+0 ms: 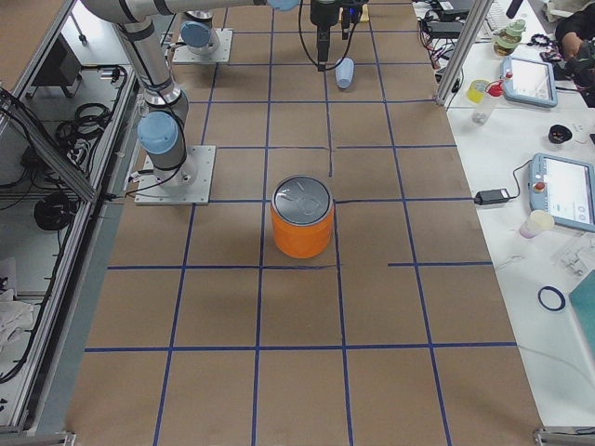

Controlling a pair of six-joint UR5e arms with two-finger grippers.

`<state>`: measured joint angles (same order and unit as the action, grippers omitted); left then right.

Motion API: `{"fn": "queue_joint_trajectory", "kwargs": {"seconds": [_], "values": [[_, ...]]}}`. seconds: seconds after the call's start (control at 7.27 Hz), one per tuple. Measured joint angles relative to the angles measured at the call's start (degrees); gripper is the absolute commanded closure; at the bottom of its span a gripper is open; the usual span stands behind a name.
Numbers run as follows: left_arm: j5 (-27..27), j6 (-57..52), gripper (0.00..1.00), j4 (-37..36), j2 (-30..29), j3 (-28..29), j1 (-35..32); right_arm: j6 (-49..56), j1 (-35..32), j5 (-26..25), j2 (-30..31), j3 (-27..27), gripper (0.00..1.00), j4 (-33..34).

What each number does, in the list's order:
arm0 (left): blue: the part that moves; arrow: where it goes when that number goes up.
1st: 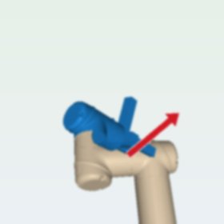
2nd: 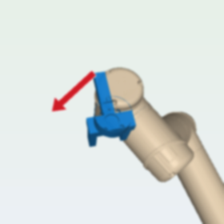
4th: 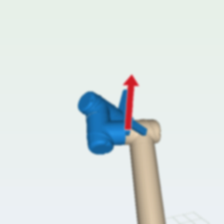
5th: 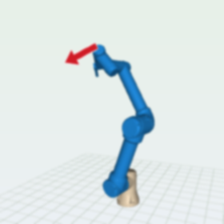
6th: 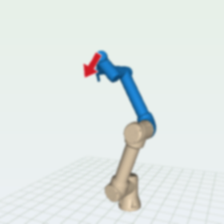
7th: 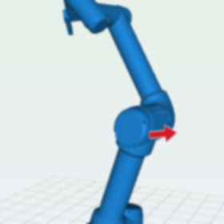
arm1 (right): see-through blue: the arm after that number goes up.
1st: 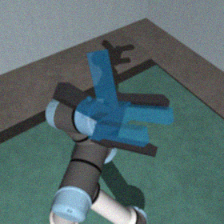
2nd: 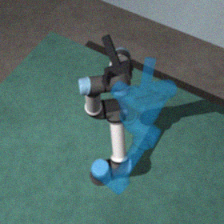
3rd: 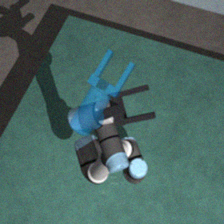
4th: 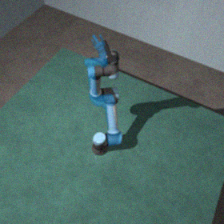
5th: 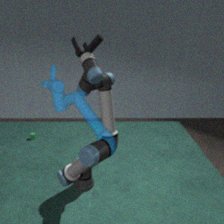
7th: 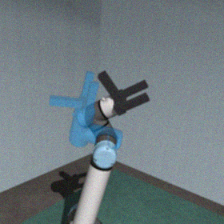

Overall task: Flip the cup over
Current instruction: 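Move the left gripper toward the lying cup while the right arm rises, then close the left gripper on the cup and tilt it upright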

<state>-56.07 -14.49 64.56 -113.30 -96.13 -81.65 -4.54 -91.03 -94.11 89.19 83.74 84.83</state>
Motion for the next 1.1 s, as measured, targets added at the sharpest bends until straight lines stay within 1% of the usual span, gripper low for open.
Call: {"fn": "queue_joint_trajectory", "kwargs": {"seconds": [0.41, 0.83, 1.1], "values": [[0.8, -0.6, 0.0, -3.3, -4.0, 0.0, 0.0, -0.2, 0.1, -0.1, -0.1, 0.3, 0.0, 0.1], [6.4, -0.2, 0.0, -5.3, -7.2, -1.3, 0.0, -0.1, 1.9, -0.1, -0.2, 0.3, 0.0, 0.2], [9.0, -0.1, 0.0, -5.5, -8.3, -1.8, -0.1, 0.3, 2.3, 0.1, -0.2, 0.1, 0.0, 0.2]]}}
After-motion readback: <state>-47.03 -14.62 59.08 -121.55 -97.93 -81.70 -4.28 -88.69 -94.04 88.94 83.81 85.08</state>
